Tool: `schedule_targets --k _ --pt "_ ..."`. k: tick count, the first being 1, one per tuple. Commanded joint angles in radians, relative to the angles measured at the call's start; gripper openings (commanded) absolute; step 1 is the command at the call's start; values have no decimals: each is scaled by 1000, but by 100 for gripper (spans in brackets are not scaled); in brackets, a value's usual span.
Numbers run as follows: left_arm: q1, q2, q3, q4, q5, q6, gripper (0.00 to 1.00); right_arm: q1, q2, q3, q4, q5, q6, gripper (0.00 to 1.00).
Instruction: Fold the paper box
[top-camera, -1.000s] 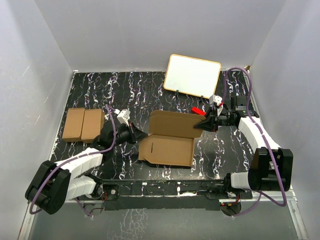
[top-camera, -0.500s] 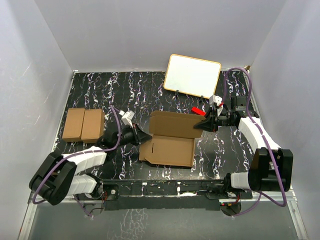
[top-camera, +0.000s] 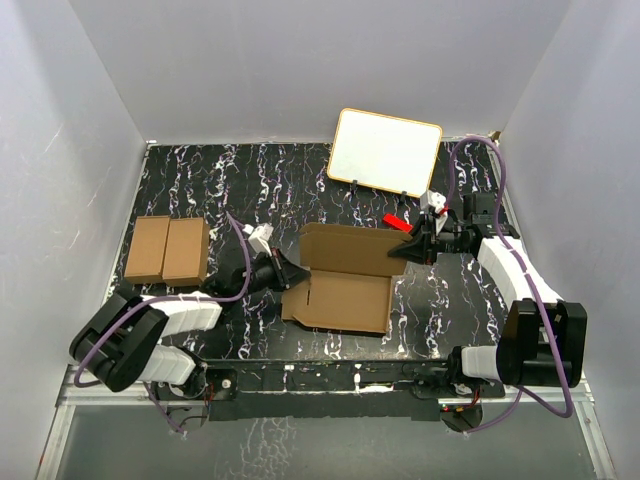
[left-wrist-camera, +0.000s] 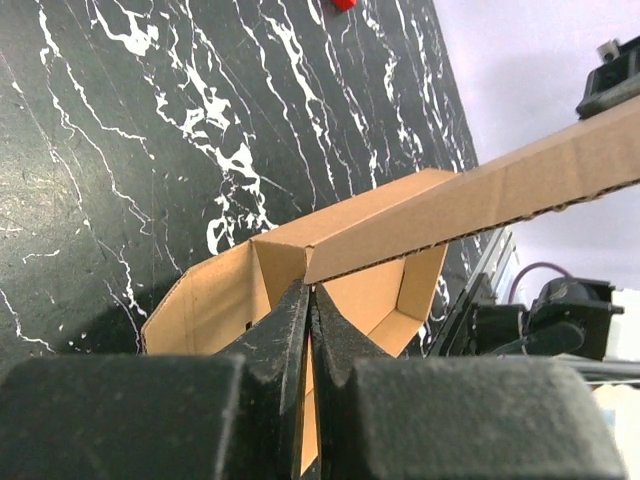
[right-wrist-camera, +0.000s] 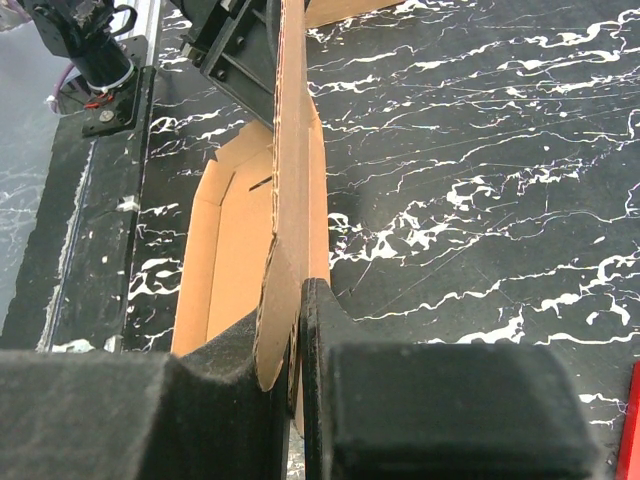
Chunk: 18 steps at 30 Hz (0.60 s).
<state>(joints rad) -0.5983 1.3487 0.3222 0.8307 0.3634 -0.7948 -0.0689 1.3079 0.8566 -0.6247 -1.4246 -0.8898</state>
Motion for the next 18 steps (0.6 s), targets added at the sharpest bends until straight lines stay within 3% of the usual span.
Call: schedule_targets --k 1,11,18 --pt "-9 -3 -9 145 -62 -53 3 -6 -29 -8 67 -80 -20 8" --pt "-12 51 0 223 -72 -89 9 -7 -32 -11 71 -70 -18 8" --pt "-11 -155 -25 -5 -109 19 28 -8 -32 -7 69 -49 -18 8"
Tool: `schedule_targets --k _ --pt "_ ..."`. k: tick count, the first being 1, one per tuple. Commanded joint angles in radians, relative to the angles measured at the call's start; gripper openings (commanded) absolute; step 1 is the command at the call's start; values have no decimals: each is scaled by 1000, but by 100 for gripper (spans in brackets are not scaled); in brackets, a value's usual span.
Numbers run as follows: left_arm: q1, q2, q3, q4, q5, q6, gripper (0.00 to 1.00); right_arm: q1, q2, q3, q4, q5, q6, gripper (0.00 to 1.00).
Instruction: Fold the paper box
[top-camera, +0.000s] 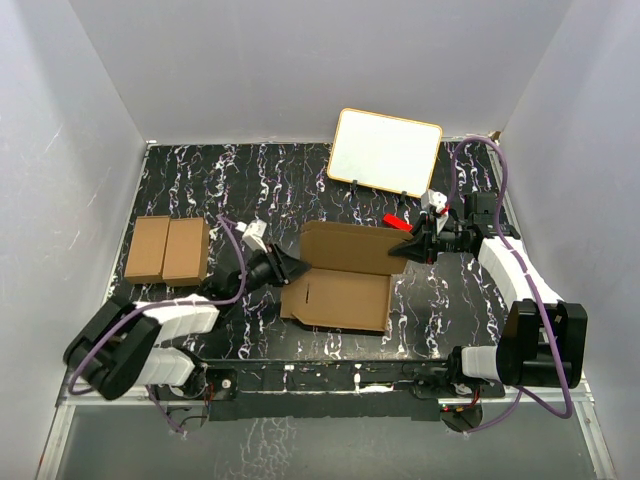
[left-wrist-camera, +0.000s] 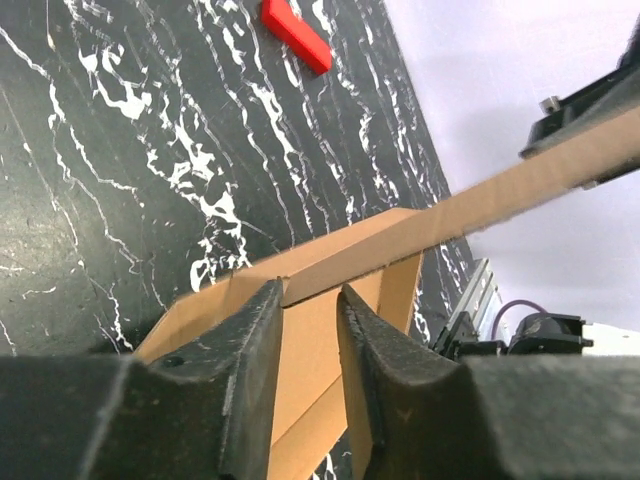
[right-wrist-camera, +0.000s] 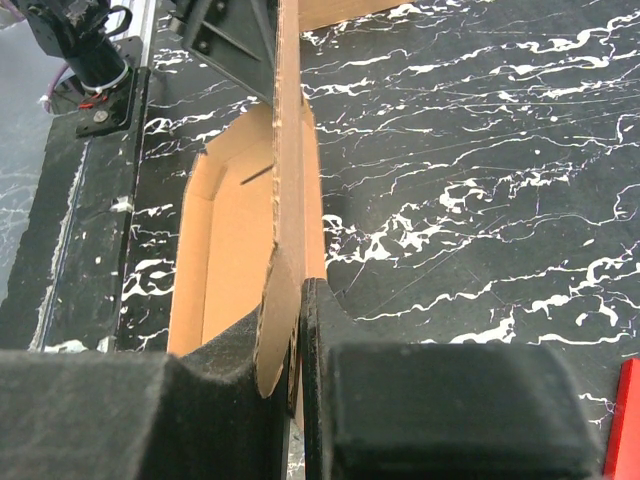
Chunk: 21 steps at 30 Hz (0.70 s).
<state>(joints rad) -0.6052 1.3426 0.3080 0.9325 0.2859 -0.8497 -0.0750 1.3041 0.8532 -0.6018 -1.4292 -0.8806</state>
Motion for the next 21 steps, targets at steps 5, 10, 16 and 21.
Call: schedule_targets --k 5,10,16,21 --pt "4 -385 5 -439 -89 177 45 -7 -28 -3 45 -41 -27 8" --pt "13 -564 75 -797 -135 228 52 -15 -25 -3 46 -42 -27 8" --pt "14 -624 130 -993 -108 147 52 -17 -19 -5 48 -35 -26 8" --pt "14 -631 146 -1057 -18 49 52 -19 -18 -6 47 -33 -26 8"
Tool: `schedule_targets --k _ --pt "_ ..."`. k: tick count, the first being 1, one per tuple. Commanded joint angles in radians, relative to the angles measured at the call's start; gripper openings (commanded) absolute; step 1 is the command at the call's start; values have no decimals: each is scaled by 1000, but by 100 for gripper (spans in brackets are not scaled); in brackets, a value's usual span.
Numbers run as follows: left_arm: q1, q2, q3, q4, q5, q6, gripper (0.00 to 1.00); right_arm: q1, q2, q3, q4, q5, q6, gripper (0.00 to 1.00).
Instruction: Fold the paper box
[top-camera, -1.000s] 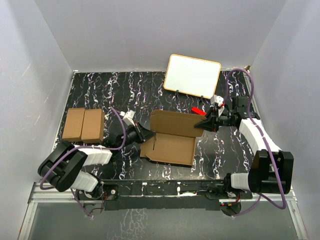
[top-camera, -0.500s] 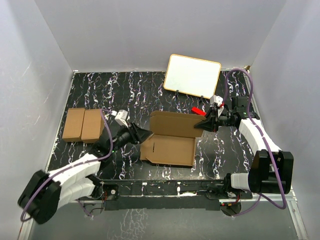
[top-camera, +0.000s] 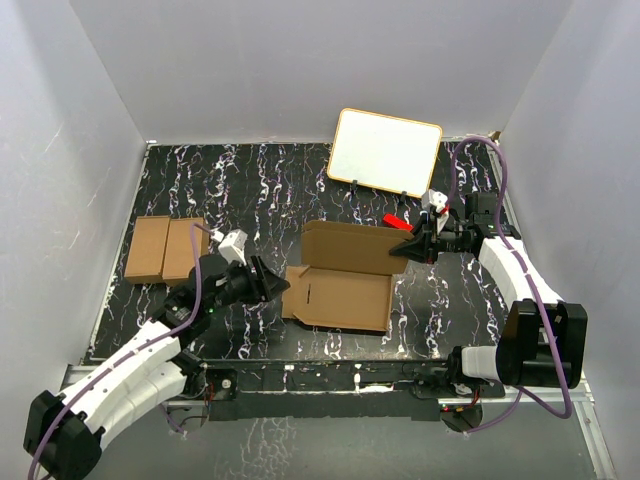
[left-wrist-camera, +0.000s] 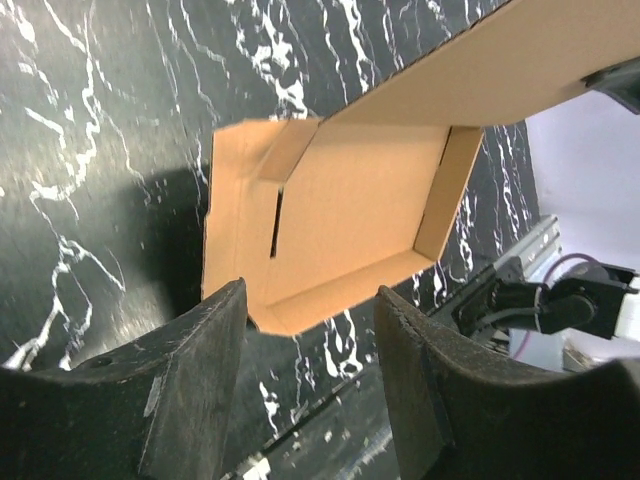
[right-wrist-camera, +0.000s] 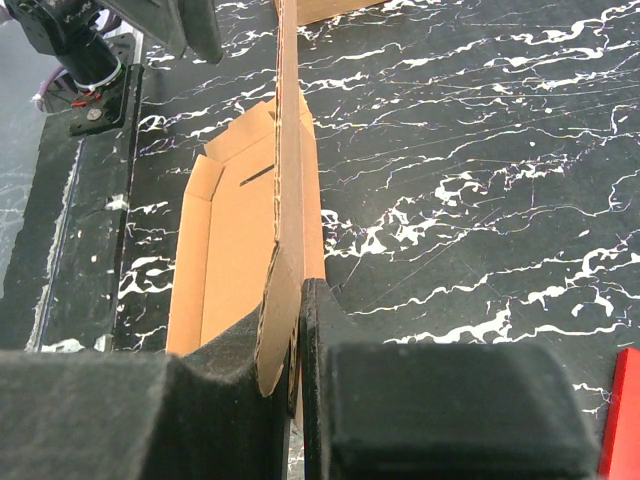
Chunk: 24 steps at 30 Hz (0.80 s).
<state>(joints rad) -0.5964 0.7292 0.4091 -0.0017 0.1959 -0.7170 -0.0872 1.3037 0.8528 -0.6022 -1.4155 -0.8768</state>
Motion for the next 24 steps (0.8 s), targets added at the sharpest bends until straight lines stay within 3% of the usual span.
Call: schedule_targets --k 1,8,12,24 --pt "5 -16 46 -139 89 -102 51 -7 -18 -6 48 -46 -30 8" --pt "-46 -21 47 -238 79 -193 47 -8 -19 -5 48 -48 -29 8" --pt "-75 -15 81 -354 -76 -115 48 -8 -21 -6 48 -49 -28 8" --pt "-74 123 -11 14 -63 116 53 -8 -25 -8 48 -55 -27 8"
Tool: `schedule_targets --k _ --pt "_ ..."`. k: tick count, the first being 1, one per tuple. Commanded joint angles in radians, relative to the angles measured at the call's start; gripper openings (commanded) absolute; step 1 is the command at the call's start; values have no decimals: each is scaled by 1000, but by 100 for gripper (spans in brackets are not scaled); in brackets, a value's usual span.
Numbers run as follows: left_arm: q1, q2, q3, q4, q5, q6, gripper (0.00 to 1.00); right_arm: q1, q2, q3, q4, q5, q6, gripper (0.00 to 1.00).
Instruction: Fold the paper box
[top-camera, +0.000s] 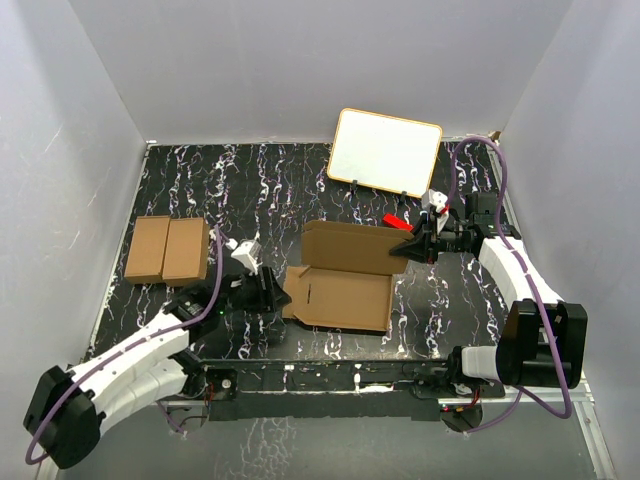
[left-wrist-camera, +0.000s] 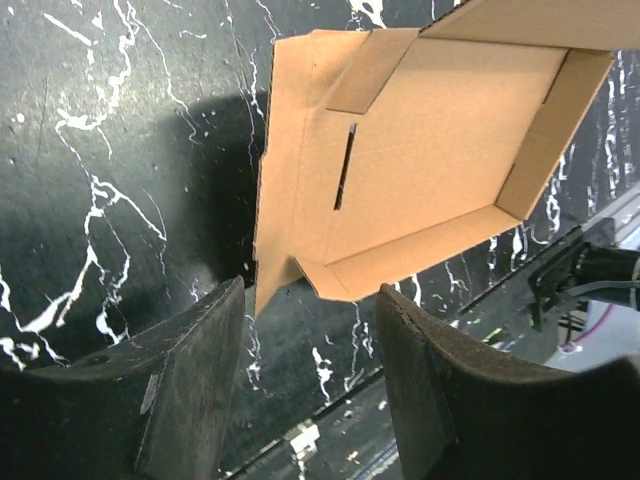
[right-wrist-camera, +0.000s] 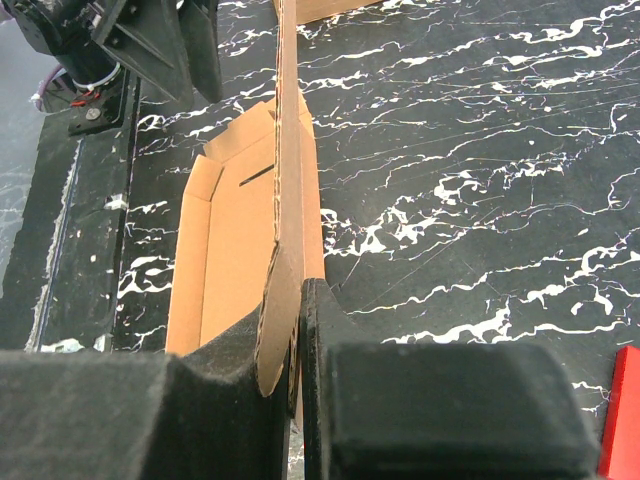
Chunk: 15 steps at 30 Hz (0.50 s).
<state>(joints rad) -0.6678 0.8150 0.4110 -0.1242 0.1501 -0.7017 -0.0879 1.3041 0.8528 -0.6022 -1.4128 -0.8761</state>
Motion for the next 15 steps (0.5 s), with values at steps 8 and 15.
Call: schedule_targets --k 8,15 --pt "28 173 -17 247 -37 106 51 -8 -26 -8 48 -61 -27 8" --pt "35 240 -21 281 -17 103 28 -9 -26 -8 48 -62 -27 8"
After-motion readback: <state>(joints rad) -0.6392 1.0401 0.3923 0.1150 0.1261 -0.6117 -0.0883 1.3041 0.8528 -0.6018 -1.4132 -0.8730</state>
